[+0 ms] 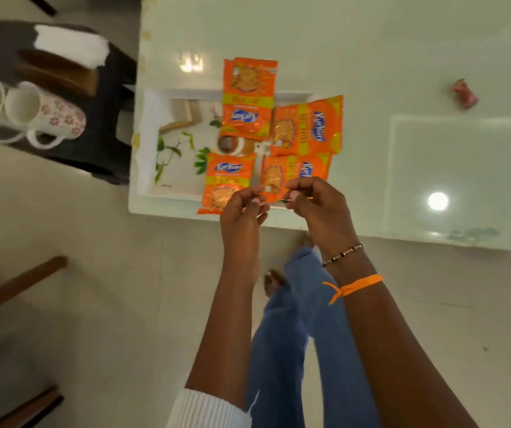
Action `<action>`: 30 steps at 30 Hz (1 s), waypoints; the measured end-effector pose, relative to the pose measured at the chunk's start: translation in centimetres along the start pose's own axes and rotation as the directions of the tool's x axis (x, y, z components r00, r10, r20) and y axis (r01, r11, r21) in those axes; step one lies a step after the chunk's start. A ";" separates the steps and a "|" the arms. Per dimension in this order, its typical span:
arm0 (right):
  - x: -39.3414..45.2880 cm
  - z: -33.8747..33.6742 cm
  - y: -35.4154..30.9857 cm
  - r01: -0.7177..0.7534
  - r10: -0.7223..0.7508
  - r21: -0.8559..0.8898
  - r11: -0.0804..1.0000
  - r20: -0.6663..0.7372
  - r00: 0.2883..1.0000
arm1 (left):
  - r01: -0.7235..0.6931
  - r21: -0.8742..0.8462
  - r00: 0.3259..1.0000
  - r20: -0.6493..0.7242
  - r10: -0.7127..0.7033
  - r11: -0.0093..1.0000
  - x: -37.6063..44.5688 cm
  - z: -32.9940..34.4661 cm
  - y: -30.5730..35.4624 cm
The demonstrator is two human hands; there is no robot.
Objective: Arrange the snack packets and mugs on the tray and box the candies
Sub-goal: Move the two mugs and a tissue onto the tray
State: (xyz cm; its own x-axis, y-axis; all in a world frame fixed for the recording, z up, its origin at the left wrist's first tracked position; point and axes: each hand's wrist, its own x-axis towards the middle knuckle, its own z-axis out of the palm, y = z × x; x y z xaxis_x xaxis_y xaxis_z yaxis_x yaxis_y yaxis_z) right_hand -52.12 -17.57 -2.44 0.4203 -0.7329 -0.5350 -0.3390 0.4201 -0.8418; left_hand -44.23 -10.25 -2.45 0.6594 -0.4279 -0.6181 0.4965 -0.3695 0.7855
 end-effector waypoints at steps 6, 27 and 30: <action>2.6 4.7 -2.2 -0.028 0.031 -0.046 0.999 0.063 0.998 | 0.026 -0.041 0.998 -0.055 -0.028 0.999 2.3 -2.7 1.7; 6.0 30.9 -6.6 0.081 0.010 -0.251 0.965 0.341 0.940 | -0.143 -0.247 0.899 -0.437 0.022 0.958 14.8 -25.7 10.7; 7.4 36.1 -7.1 0.097 -0.013 -0.262 0.960 0.304 0.953 | -0.193 -0.213 0.851 -0.523 0.055 0.958 18.1 -29.8 12.4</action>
State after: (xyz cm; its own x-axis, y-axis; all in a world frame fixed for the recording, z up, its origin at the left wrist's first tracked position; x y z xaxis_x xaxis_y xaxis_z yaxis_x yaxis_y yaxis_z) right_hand -16.16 -6.66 -3.02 0.6608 -0.5409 -0.5203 -0.5052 0.1922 -0.8413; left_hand -9.30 2.05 -3.01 0.8834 0.0467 -0.4663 0.4686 -0.0952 0.8782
